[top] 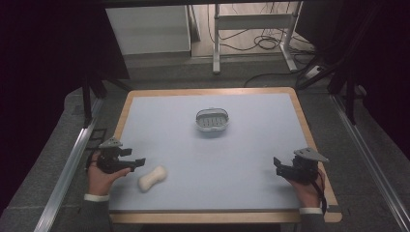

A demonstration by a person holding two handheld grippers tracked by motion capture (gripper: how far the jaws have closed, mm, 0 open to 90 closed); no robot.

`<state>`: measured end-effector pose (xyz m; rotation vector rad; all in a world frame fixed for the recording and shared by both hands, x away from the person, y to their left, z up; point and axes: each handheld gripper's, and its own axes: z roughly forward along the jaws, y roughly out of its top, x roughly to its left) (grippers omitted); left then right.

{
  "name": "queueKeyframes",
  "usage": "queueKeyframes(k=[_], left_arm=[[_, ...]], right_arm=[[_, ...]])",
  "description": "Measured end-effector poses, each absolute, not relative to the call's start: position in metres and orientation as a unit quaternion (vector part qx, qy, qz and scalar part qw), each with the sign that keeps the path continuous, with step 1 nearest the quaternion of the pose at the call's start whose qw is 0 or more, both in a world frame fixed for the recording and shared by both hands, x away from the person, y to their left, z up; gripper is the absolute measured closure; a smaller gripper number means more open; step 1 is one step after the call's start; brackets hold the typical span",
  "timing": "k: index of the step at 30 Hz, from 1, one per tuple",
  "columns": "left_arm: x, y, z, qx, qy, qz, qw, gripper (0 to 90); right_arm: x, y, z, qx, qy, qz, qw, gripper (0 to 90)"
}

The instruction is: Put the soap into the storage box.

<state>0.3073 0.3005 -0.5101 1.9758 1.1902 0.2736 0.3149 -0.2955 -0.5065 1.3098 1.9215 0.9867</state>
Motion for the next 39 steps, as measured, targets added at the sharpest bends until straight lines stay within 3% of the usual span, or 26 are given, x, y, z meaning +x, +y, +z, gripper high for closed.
queueKeyframes(k=[7,39], left_arm=[[0.308,0.302,-0.512,0.781,0.475,0.102,0.393,19.6],[0.304,0.296,-0.524,0.784,0.493,0.112,0.36,19.5]], right_arm=[[0.311,-0.293,-0.506,0.482,0.724,0.379,0.315,10.6],[0.317,-0.293,-0.513,0.473,0.739,0.383,0.29,10.6]])
